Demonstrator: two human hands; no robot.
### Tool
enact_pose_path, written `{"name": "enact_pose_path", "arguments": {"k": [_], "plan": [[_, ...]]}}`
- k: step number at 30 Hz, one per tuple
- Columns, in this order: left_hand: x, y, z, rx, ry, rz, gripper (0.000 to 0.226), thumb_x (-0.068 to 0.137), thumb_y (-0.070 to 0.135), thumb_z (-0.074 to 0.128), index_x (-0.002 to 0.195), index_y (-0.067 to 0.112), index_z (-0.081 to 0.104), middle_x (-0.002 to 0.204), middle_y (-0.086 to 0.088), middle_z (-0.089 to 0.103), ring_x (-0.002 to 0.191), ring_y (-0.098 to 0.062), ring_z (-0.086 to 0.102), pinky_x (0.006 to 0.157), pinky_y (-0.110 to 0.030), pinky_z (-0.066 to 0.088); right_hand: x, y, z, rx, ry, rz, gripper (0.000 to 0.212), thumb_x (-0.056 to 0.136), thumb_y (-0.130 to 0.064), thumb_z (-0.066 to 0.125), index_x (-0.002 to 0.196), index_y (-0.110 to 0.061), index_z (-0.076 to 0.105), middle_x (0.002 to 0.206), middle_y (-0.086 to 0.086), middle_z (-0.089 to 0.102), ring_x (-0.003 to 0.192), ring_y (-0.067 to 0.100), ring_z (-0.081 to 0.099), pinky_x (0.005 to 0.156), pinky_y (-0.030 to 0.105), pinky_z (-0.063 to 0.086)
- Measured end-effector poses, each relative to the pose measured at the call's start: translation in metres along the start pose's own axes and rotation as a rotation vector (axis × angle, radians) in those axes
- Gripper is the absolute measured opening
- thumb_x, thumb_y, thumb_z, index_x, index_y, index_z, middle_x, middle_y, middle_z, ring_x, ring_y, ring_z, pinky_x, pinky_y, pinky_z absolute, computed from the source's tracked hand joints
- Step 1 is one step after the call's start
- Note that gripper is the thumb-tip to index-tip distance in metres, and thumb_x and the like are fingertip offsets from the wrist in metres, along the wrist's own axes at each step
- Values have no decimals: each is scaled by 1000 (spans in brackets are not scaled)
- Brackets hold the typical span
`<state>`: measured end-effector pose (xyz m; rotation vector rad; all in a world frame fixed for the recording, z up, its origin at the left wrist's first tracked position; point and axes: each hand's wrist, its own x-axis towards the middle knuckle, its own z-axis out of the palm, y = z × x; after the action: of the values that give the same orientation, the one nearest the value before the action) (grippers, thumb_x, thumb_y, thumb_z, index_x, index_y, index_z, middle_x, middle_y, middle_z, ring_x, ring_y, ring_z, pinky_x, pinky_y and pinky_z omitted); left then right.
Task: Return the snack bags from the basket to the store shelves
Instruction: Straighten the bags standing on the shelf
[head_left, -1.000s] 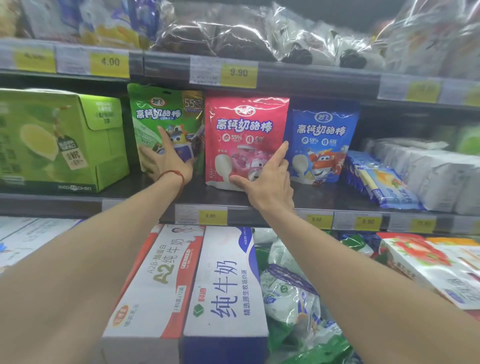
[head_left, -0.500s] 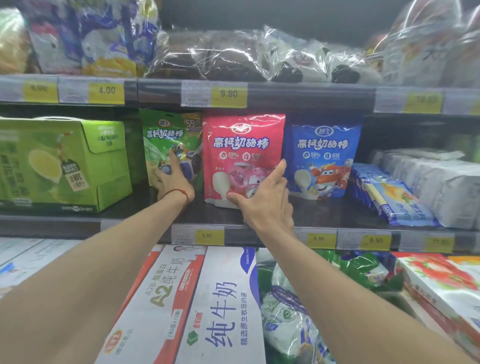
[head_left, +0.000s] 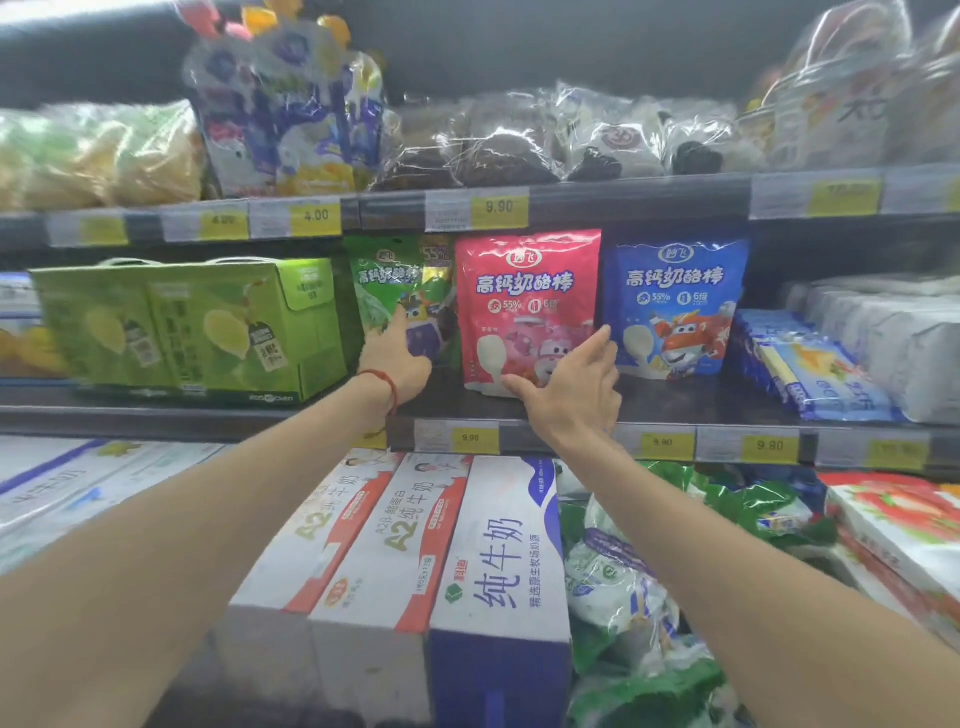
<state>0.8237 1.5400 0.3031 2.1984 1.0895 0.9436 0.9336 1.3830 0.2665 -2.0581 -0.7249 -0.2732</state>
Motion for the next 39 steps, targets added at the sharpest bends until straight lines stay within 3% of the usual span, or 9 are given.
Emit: {"name": "enact_pose_path", "arguments": {"k": [3, 8, 12, 17, 20, 24, 29, 33, 39], "plan": [[-22, 1, -14, 15, -21, 49, 72, 91, 10, 57, 154, 21, 25, 149, -15, 42, 129, -33, 48, 105, -33, 41, -23, -10, 2, 83, 57, -22, 114, 85, -51, 75, 159, -2, 3, 166, 19, 15, 151, 36, 21, 117, 52, 30], [-64, -16, -42, 85, -3, 150, 60, 87, 7, 59, 144, 17, 44, 140, -14, 50, 123, -30, 52, 104, -33, 44, -71, -38, 19, 233, 138, -179, 79, 93, -35, 68, 155, -6, 27, 156, 11, 36, 142, 29, 33, 115, 42, 35], [-100, -59, -70, 78, 101, 151, 58, 85, 2, 60, 140, 16, 49, 138, -9, 50, 119, -19, 51, 91, -4, 33, -119, -64, 43, 428, 66, -264, 57, 95, -20, 64, 147, -11, 43, 146, 4, 48, 136, 21, 42, 113, 31, 35], [-161, -141, -110, 109, 173, 25, 50, 84, 1, 57, 133, 11, 55, 134, -11, 53, 124, -25, 51, 105, -26, 36, -193, -85, 79, 586, -59, -402, 42, 89, -1, 60, 129, -11, 60, 122, -1, 57, 116, 25, 55, 100, 34, 45], [-199, -189, -141, 151, 213, -67, 48, 86, 1, 59, 133, 9, 55, 135, -12, 52, 126, -26, 51, 106, -32, 38, -245, -97, 103, 684, -165, -491, 40, 85, 5, 58, 120, -14, 63, 115, -6, 59, 109, 25, 58, 95, 42, 48], [-257, -246, -175, 181, 262, -187, 47, 85, 4, 58, 131, 13, 58, 130, -10, 56, 120, -25, 55, 103, -39, 45, -317, -106, 133, 740, -324, -547, 33, 87, -2, 54, 112, -21, 65, 109, -7, 62, 103, 15, 58, 90, 29, 47], [-348, -313, -196, 154, 267, -405, 45, 83, 2, 58, 126, 15, 61, 125, -6, 60, 110, -22, 61, 97, -29, 48, -410, -104, 168, 753, -597, -599, 32, 86, 4, 55, 103, -20, 70, 100, -12, 62, 98, 13, 60, 86, 37, 52], [-420, -364, -208, 189, 257, -586, 44, 81, 1, 59, 123, 12, 64, 123, -10, 63, 112, -23, 61, 96, -22, 41, -480, -98, 188, 729, -813, -665, 34, 84, 5, 58, 97, -22, 73, 96, -16, 65, 95, 9, 61, 82, 34, 53], [-533, -426, -221, 245, 147, -938, 39, 84, 6, 60, 123, 9, 62, 124, -11, 63, 117, -26, 59, 99, -29, 45, -567, -79, 227, 443, -1262, -689, 34, 87, -2, 57, 114, -17, 71, 113, -5, 72, 104, 13, 65, 96, 36, 51]]}}
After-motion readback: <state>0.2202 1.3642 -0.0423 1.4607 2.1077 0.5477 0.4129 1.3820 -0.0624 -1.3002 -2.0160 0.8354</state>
